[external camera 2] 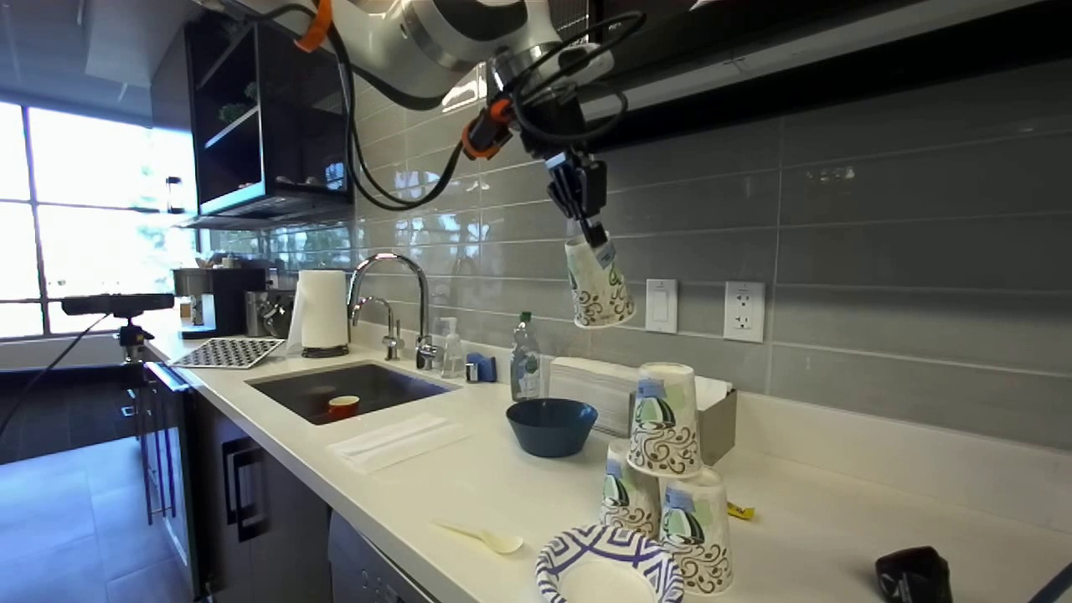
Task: Pick up the second paper cup from the left and put it on the two cups to the right, pick up the paper cup furthest to the left and put it on the paper cup above two paper cups
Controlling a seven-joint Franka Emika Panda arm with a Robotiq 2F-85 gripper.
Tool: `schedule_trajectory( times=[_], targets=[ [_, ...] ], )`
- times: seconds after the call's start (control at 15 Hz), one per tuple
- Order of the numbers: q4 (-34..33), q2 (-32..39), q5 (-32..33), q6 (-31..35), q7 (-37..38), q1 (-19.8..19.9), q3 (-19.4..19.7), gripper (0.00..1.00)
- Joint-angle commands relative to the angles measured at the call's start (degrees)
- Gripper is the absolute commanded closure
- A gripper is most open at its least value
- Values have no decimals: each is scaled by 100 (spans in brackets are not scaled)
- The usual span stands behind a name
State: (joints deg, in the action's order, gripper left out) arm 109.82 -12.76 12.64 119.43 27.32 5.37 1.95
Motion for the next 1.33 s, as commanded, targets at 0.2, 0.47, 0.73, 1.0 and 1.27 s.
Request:
schedule_trajectory(
  times=[0.2,0.47,0.73,1.0,1.27],
  targets=[
    [-187,12,289,-74,36,337,53,98],
    [-247,41,339,-155,60,379,66,100],
    [-392,138,316,-434,74,460,164,100],
    [-560,289,303,-789,30,511,270,100],
    [-787,535,199,-1049,-40,517,395,100]
  ],
)
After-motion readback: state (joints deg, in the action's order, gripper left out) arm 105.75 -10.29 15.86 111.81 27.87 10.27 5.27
